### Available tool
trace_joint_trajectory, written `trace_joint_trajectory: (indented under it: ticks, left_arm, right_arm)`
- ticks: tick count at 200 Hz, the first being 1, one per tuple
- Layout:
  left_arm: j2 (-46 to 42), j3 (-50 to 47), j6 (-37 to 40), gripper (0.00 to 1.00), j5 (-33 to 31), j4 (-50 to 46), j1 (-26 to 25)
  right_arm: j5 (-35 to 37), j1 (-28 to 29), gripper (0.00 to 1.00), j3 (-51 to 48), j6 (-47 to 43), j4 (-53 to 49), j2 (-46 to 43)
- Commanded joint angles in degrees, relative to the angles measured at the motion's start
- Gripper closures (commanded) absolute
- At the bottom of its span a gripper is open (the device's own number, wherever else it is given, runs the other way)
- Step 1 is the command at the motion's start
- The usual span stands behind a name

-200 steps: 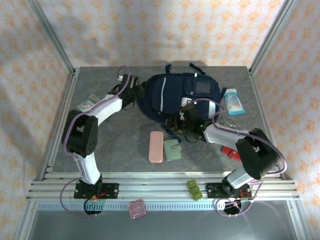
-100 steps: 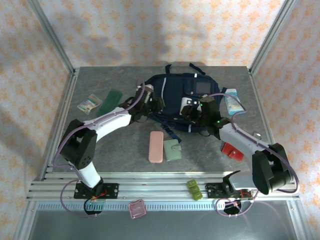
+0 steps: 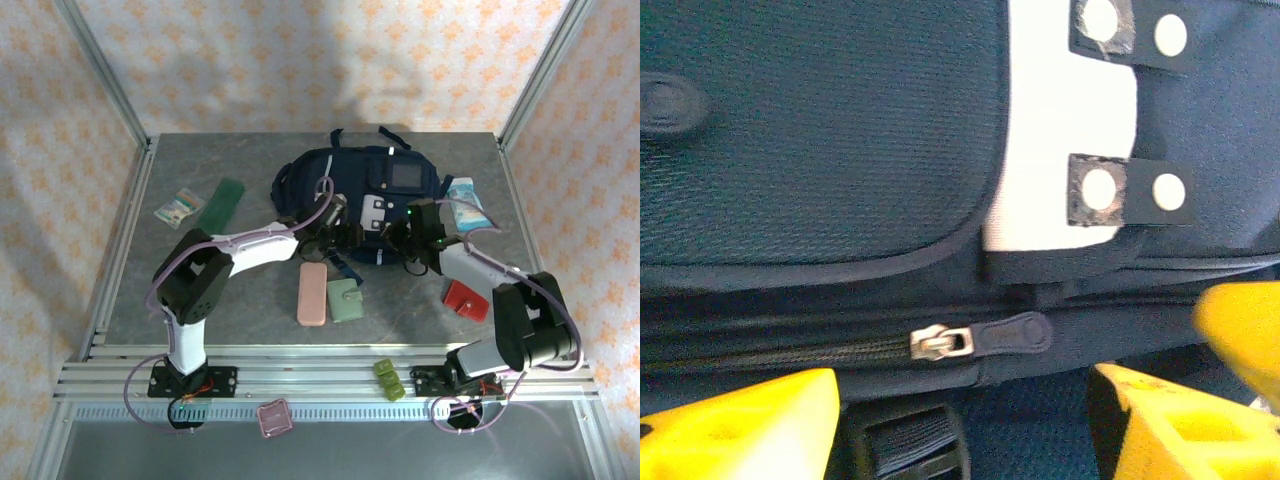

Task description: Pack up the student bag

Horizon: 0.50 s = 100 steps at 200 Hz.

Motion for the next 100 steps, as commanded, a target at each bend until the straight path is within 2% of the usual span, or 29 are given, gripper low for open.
trace_joint_trajectory:
  ticks: [1, 27, 47, 73, 100]
  left_arm:
    - [3.45, 4.44, -1.24, 0.31, -2.12, -3.58, -1.21]
    - [7.56, 8.92, -1.75, 0.29, -4.86, -7.21, -2.20]
    - [10.98, 12.46, -2.78, 0.30, -8.15, -11.23, -2.49]
    - [14.73, 16.12, -3.08, 0.39, -13.70, -16.12, -3.03]
    - [17.67, 17.62, -2.76, 0.48, -16.00, -18.19, -2.99]
  right_arm:
    - [2.59, -0.02, 0.93, -3.04, 2.36, 2.24, 1.97]
    - [0.91, -0.04, 0.99, -6.09, 4.67, 6.71, 5.08]
    - [-0.90, -0.05, 1.00, -8.27, 5.99, 9.93, 7.08]
    - [-1.26, -0.04, 1.00, -9.69, 6.49, 11.48, 7.69]
    - [-1.15, -0.07, 1.00, -10.07, 6.38, 11.71, 7.37]
